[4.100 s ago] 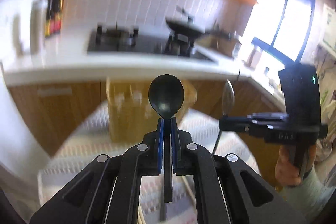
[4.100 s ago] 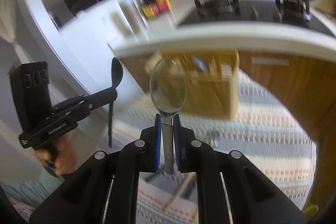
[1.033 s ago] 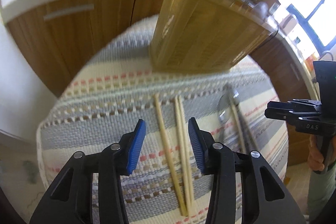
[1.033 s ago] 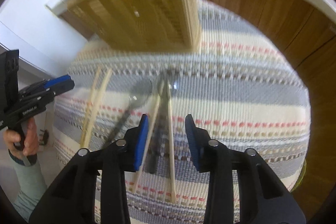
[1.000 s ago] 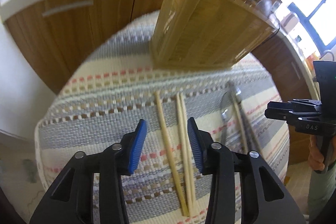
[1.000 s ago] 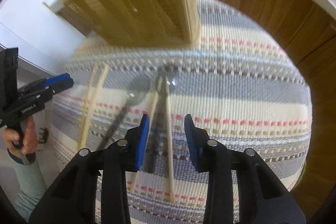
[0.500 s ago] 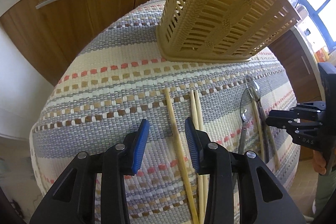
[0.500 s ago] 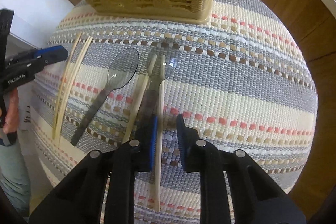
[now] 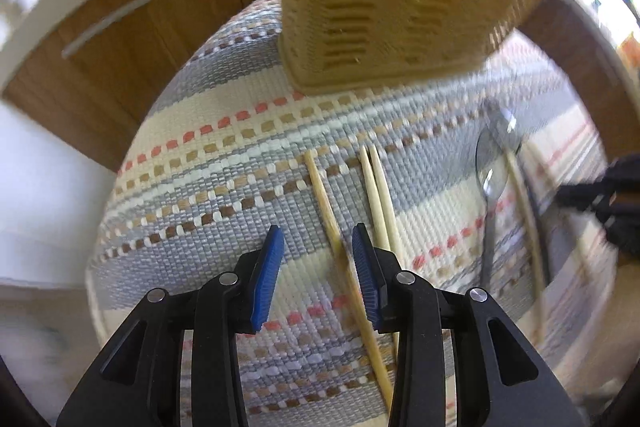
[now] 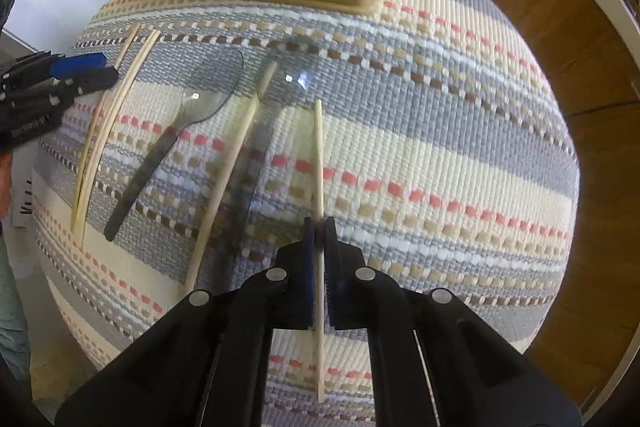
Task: Organize utensils
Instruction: 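Grasp a chopstick with the left tool while the right tool grasps another chopstick, then lift both chopsticks and lower them upright into the caddy, releasing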
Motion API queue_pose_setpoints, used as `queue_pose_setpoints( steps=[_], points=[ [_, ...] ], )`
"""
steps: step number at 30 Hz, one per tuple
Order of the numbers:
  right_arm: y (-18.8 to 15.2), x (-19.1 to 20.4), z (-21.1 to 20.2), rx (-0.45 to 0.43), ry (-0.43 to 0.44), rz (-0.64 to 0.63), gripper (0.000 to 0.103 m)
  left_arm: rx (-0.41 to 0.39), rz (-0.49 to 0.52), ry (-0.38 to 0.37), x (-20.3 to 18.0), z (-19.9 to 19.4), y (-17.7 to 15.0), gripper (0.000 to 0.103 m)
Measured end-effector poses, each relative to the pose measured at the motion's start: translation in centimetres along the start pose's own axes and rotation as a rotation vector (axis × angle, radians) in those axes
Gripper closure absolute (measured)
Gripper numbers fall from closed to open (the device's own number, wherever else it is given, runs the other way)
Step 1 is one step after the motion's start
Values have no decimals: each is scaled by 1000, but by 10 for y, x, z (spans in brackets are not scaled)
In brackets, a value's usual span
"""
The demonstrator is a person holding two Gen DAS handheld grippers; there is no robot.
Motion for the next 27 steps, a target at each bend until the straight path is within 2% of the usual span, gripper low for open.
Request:
queue_pose_setpoints(
  steps=[2,3,5,8,9,10,12,19,27],
  points=[
    [0,0,1,18,25,11,99,13,35,41,-4,0,0,70],
    [0,0,1,29,30,8,99,19,38,38,-6,0,1,74],
    [3,-5,1,50,27,-10,99,26,47,33,-10,0,2,74],
    [8,-6,-1,69,20,-31,99,30,50,30,-11,-1,4,85],
    [12,-12,-3,68,17,-37,100,34,46,52,-9,-1,5,95],
    [14,-11,-3,64,11,-48,100,34,40,51,-6,-2,4,99],
    [21,-14,-1,52,13,-57,100,18,12,21,-4,-5,3,99],
    [15,-12,-28,-52,94,-40,100,-153,-77,-6,16,-50,-2,99],
    [27,-11,-106,-269,174,-74,100,-437,-96,12,21,-153,22,99]
  ],
)
Point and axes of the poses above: each gripper's, at about its wrist camera, not at the fingertips, and z roughly the way its jaws point, x to its left, y to its top, the point moved 10 cm from there along z, roughly the way its jaws point, and after that the axes turned 10 degrees about z, right-handed, at the moved point
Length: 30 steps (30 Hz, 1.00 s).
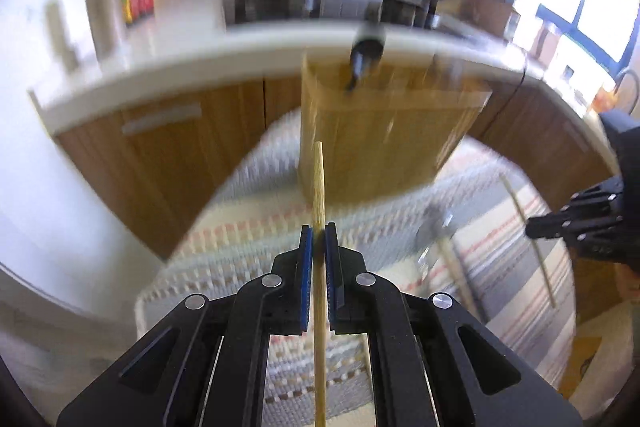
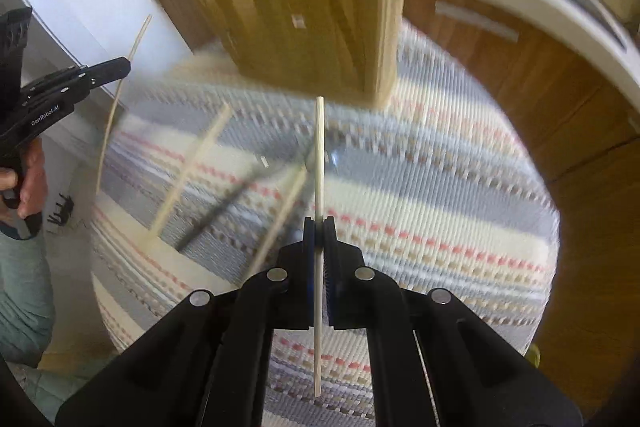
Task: Organize utensils
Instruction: 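Lift both chopsticks and lower them upright into the caddy, releasing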
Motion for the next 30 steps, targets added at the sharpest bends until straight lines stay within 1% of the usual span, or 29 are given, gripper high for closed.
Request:
queue_pose_setpoints(
  steps=[3,4,5,7,8,10,12,13,14,15,17,19,20,21,22,23,26,28,30],
  points=[
    [22,13,-32,-105,35,-17,100,-137,-3,-1,1,-35,31,99],
    [29,16,-44,-140,49,-23,100,-166,-2,0,-2,-42,36,99],
    [39,21,-58,-187,65,-29,100,-213,-4,1,-3,-55,50,99],
    [53,27,-73,-246,79,-36,100,-266,-4,3,-10,-64,69,99],
    [64,31,-85,-289,86,-41,100,-300,-1,15,-13,-71,81,99],
    [78,32,-99,-346,90,-47,100,-368,11,33,-19,-84,102,99],
    [96,35,-113,-406,98,-49,100,-424,14,29,-25,-92,115,99],
    [104,36,-121,-433,96,-48,100,-447,15,46,-26,-95,123,99],
    [115,35,-129,-475,74,-51,100,-484,20,83,-26,-101,133,99],
    [121,32,-133,-502,62,-52,100,-516,26,103,-27,-102,141,99],
    [135,30,-141,-555,66,-43,100,-557,24,107,-29,-101,153,99],
    [152,27,-150,-603,88,-19,100,-582,15,111,-27,-96,161,99],
    [160,25,-152,-630,85,-11,100,-619,18,111,-27,-93,167,99],
    [166,21,-151,-657,52,-3,100,-654,28,113,-27,-91,171,99],
    [173,18,-152,-681,12,4,100,-670,35,114,-27,-89,173,99],
    [179,15,-152,-700,-8,12,100,-680,36,113,-28,-84,178,99],
    [197,12,-155,-769,19,37,100,-696,27,95,-25,-66,183,99],
    [203,13,-152,-800,32,41,100,-710,17,96,-22,-57,185,99],
    [208,11,-146,-826,20,47,100,-716,4,85,-19,-44,185,99]
  ],
)
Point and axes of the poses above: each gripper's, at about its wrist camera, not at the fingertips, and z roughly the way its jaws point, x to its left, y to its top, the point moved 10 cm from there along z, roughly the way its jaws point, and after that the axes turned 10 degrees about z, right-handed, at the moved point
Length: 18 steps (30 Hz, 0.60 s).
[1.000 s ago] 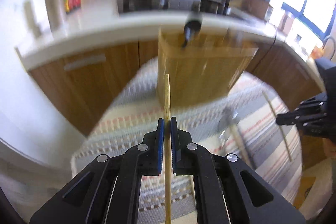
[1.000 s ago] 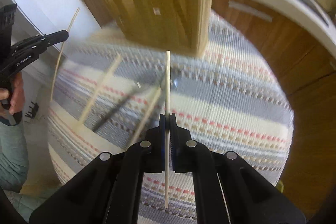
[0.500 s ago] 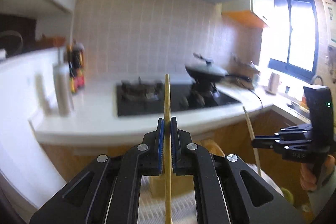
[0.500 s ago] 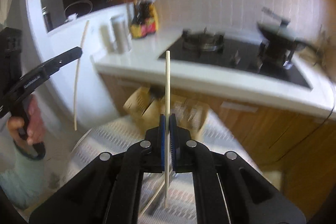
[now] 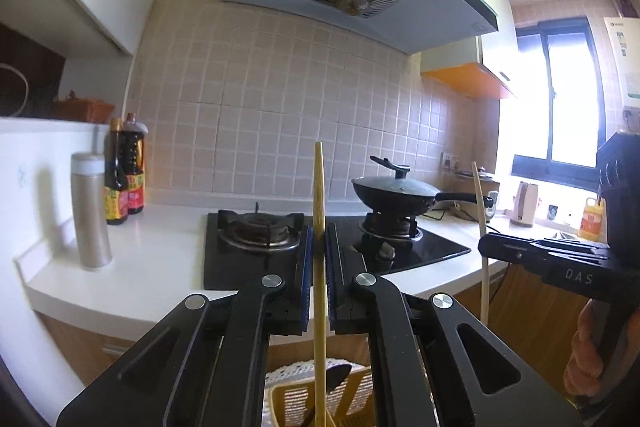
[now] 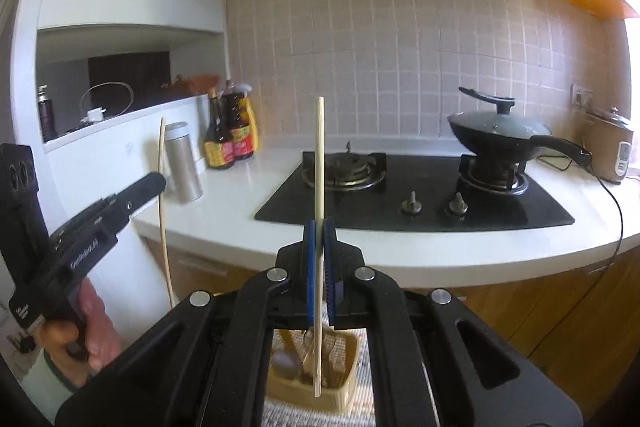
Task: Organize utensils
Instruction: 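Lift both chopsticks and lower them upright into the caddy, releasing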
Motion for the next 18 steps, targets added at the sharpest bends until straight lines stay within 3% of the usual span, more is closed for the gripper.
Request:
queue_pose_setpoints(
  steps=[8,18],
  points=[
    [-25,-6,35,-16,-7,-9,100,-6,-38,9,12,24,-26,99],
    [-50,-14,55,-2,-33,-23,100,39,-75,14,29,42,-64,98]
  ],
)
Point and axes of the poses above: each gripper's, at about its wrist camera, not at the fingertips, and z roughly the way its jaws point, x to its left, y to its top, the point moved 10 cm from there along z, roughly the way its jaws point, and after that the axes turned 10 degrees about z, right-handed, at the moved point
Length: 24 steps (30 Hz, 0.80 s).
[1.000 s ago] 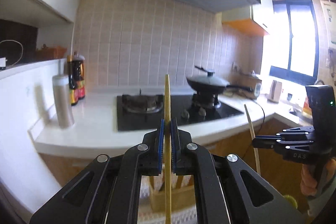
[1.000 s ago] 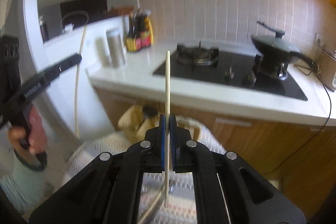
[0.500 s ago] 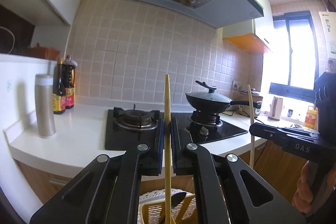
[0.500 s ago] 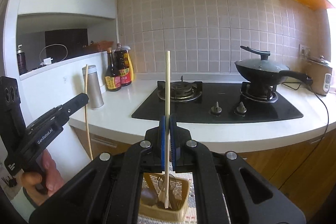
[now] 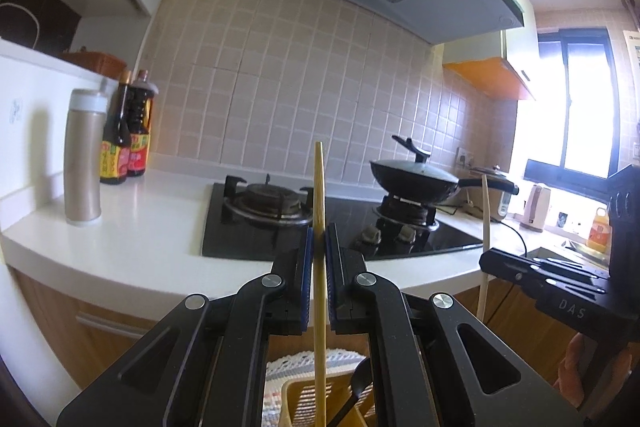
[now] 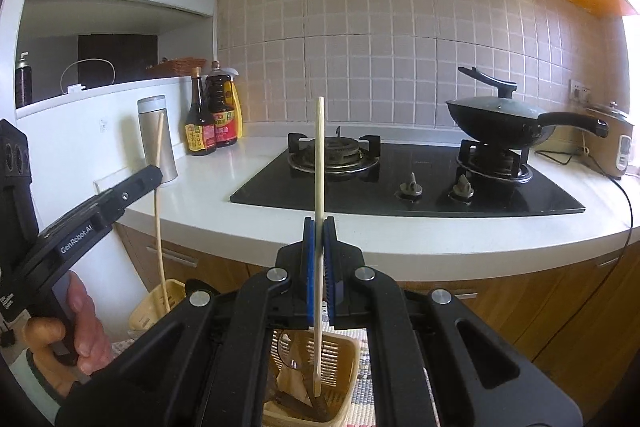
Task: Organize utensils
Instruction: 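Lift both chopsticks and lower them upright into the caddy, releasing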
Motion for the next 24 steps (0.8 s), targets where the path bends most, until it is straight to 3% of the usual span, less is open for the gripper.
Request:
queue_pose_setpoints(
  steps=[9,11,12,13,14,24],
  points=[
    [-19,-5,3,69,6,25,99,59,10,-28,2,1,-18,97],
    [-23,-8,-1,89,19,55,88,70,14,-38,1,-3,-19,91],
    [-24,-10,-3,94,23,66,82,73,15,-41,1,-6,-19,79],
    [-25,-11,-4,95,26,73,70,75,13,-42,1,-8,-19,65],
    [-26,-13,-10,90,26,79,59,73,9,-42,2,-13,-19,62],
    [-24,-21,-49,81,15,98,58,40,-24,-61,4,-56,-2,55]
  ],
)
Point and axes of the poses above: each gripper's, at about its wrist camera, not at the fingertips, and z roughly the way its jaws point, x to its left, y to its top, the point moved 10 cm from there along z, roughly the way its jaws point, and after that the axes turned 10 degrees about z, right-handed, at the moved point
